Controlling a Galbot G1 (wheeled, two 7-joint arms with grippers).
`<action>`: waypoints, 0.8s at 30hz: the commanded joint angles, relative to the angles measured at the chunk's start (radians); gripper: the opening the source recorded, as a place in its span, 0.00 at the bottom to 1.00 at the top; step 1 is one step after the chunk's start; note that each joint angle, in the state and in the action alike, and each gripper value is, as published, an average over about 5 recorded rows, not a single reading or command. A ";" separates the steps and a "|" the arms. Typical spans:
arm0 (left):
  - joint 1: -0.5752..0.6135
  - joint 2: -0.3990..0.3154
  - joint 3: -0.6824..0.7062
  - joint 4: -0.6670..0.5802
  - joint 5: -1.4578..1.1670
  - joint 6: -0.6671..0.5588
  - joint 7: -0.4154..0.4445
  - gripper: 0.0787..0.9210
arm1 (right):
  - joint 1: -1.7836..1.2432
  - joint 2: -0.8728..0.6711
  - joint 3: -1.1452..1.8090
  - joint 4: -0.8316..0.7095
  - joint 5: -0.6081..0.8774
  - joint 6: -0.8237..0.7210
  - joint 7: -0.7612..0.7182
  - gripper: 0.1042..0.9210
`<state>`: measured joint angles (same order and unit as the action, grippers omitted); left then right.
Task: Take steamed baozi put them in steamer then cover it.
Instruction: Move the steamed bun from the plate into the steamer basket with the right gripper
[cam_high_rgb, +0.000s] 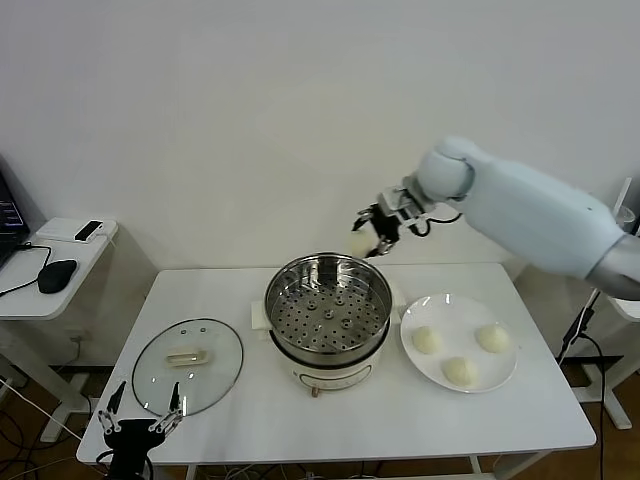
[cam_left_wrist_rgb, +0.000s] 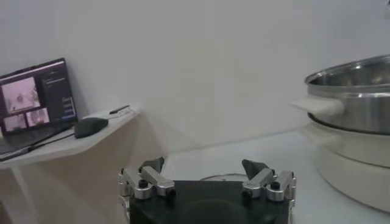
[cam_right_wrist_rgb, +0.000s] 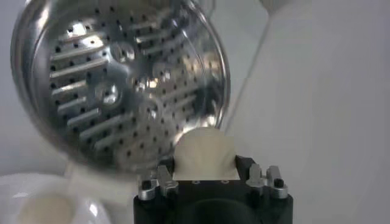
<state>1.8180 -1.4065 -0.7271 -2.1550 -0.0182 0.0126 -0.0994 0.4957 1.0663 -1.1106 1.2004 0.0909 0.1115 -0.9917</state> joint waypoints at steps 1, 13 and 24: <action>-0.001 -0.001 -0.009 -0.003 -0.001 0.001 0.000 0.88 | 0.008 0.079 -0.147 0.004 -0.135 0.211 0.071 0.64; -0.008 -0.019 -0.016 0.001 -0.001 0.000 0.000 0.88 | -0.089 0.145 -0.109 -0.153 -0.404 0.373 0.140 0.64; -0.007 -0.018 -0.024 -0.003 -0.001 0.001 0.000 0.88 | -0.137 0.195 -0.047 -0.252 -0.503 0.432 0.188 0.64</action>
<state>1.8103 -1.4242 -0.7502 -2.1580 -0.0199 0.0128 -0.0995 0.3933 1.2241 -1.1794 1.0254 -0.3004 0.4707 -0.8397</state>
